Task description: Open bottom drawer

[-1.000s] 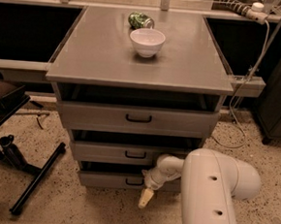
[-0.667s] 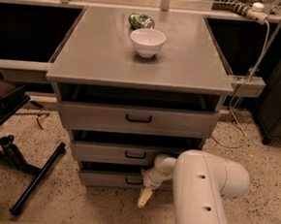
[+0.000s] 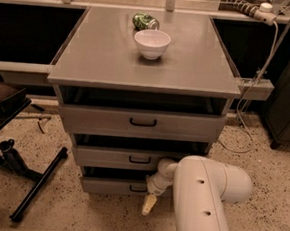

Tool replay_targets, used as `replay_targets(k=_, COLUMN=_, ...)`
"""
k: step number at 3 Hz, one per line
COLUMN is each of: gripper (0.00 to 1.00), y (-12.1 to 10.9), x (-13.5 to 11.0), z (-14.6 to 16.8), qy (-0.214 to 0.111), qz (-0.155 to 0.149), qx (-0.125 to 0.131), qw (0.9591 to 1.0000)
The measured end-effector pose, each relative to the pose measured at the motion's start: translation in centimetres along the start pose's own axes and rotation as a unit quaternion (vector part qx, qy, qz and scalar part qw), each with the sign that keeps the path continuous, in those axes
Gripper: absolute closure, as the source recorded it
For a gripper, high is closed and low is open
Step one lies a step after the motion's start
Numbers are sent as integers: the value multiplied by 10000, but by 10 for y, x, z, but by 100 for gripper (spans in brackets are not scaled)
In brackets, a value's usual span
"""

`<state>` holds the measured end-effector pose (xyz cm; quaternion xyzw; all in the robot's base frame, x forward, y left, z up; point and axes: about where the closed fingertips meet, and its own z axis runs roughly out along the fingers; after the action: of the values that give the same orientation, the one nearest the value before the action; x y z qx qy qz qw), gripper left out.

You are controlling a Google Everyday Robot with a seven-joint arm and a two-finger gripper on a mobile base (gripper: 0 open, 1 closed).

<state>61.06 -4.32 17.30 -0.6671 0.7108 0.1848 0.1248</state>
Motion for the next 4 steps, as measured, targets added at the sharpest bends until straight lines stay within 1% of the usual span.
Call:
replay_targets(k=1, gripper=0, y=23, x=12, z=-4, qy=71, qz=84, qx=-261, qw=9996)
replay_targets(k=2, gripper=0, y=24, x=10, z=-9, qy=71, qz=84, qx=-261, qw=9996)
replay_targets(k=3, gripper=0, y=62, x=21, z=-17, qy=31, qz=229, qx=-502, qw=9985)
replay_targets(k=4, gripper=0, y=63, x=21, z=-16, qy=31, qz=230, qx=-511, qw=9984)
